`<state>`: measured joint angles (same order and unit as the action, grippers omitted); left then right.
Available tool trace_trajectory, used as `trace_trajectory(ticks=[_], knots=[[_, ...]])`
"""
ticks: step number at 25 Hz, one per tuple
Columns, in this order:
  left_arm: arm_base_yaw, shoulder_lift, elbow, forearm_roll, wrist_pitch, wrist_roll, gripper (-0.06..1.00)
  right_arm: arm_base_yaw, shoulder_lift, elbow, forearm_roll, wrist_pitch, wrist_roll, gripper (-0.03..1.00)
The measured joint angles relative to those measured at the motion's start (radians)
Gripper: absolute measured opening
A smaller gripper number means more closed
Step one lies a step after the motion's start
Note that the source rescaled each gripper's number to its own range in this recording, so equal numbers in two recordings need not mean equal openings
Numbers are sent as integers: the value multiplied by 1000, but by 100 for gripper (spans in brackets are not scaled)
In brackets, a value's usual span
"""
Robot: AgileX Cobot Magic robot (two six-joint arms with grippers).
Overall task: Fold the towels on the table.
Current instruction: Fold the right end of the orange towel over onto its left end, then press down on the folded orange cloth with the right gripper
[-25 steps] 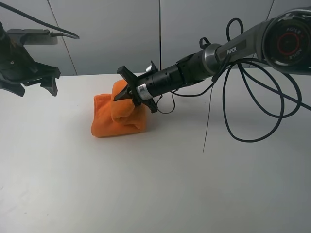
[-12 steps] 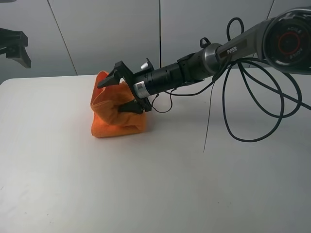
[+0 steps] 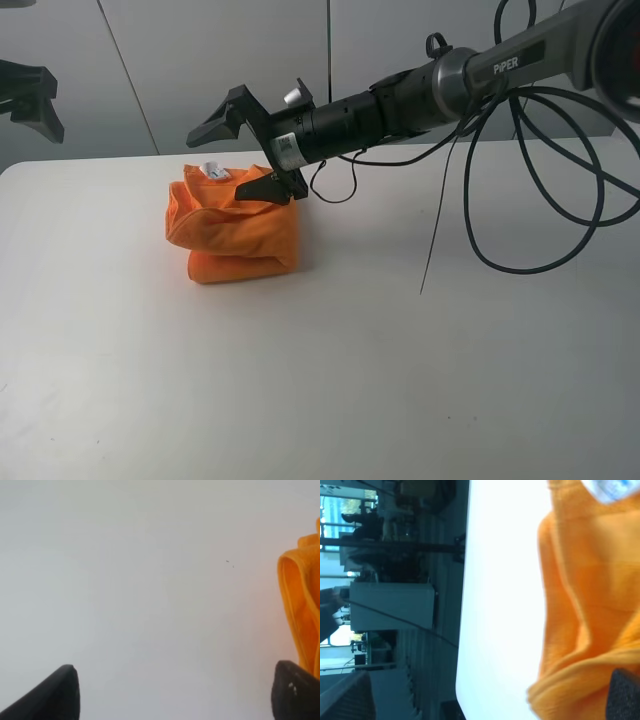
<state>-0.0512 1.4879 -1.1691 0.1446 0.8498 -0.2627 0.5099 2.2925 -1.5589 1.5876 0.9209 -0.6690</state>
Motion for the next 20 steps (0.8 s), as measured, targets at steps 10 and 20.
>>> trace_trajectory(ticks=[10,20], knots=[[0,0,0,-8,0,4,99,0,-94,0,-334,-92,4,100],[0,-70,0,-18,-4,24,99,0,-94,0,-526,-270,10,100]])
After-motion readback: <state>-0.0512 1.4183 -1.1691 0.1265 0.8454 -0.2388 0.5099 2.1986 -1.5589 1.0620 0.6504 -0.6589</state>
